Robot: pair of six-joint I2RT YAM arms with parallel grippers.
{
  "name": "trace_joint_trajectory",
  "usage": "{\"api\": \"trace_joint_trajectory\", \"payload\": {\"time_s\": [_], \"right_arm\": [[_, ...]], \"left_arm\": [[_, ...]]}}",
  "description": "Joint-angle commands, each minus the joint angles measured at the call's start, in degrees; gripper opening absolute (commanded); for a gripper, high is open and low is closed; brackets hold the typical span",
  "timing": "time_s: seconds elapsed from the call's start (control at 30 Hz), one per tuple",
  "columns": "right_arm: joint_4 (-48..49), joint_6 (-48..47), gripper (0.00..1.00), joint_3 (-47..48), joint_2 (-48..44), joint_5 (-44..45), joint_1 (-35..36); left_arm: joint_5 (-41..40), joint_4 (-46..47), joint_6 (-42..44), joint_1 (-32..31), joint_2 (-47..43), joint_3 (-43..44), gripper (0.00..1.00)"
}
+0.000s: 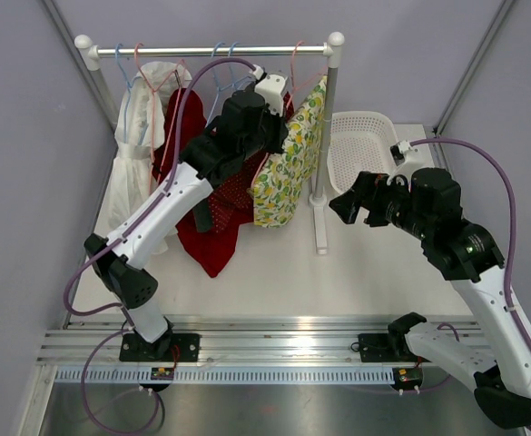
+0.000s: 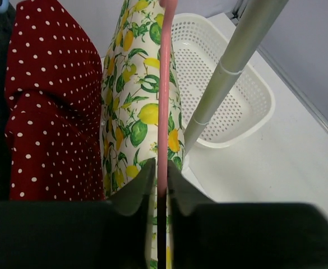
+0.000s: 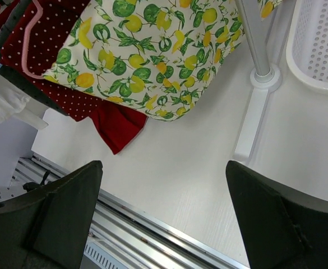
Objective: Remove the skirt from the hanger
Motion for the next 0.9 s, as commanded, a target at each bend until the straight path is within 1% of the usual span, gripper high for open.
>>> {"api": "trace_joint_trajectory", "payload": {"time_s": [0.0, 0.07, 0.1, 0.13, 0.17, 0.2, 0.23, 0.37, 0.43, 0.53, 0.67, 0.87], "right_arm": [[1.8, -0.9, 0.99, -0.6, -0.8, -1.9, 0.4], [4.5, -1.1, 0.99, -0.9, -0.1, -5.2, 0.4], [5.8, -1.1, 0.99, -1.4, 1.1, -9.7, 0.5], [7.2, -0.9, 0.99, -1.6, 2.0, -12.1, 0.4], [9.7, -0.8, 0.99, -1.6, 3.0, -14.1, 0.4], [10.9, -0.5, 1.0, -1.4, 5.4, -16.8, 0.6], [11.9, -0.4, 0.99, -1.2, 6.3, -17.1, 1.0], [19.2, -1.6, 0.99, -0.9, 10.0, -13.0, 5.0], [20.7, -1.8, 0.99, 0.3, 11.4, -10.9, 7.7], [24.8, -1.8, 0.99, 0.6, 14.0, -7.7, 9.9], [29.7, -1.1, 0.99, 1.6, 16.6, -6.2, 13.3], [30.8, -3.0, 0.99, 5.1, 22.2, -3.3, 18.8]], "left_arm": [[-3.5, 2.2, -0.1, -0.2, -2.2, 5.5, 0.0], [-5.2, 1.3, 0.5, -0.6, -3.7, 6.4, 0.0], [-5.9, 0.5, 0.8, -0.8, -3.9, 7.1, 0.0], [-6.7, -0.6, 1.0, -1.0, -4.0, 9.8, 0.0], [-7.4, -3.6, 0.7, -1.1, -3.8, 11.4, 0.0], [-7.9, -4.9, 0.7, -1.3, -3.8, 13.1, 0.0], [-8.0, -5.8, 0.6, -1.6, -3.9, 15.1, 0.0], [-9.0, -7.3, 0.6, -2.4, -5.4, 15.8, 0.0], [-9.4, -7.8, 0.3, -2.4, -5.9, 15.6, 0.0], [-9.1, -8.3, -0.9, -2.7, -6.6, 15.2, 0.0], [-9.4, -6.6, -2.0, -3.3, -8.4, 11.7, 0.0], [-9.1, -6.7, -3.6, -3.8, -8.5, 11.4, 0.0]]}}
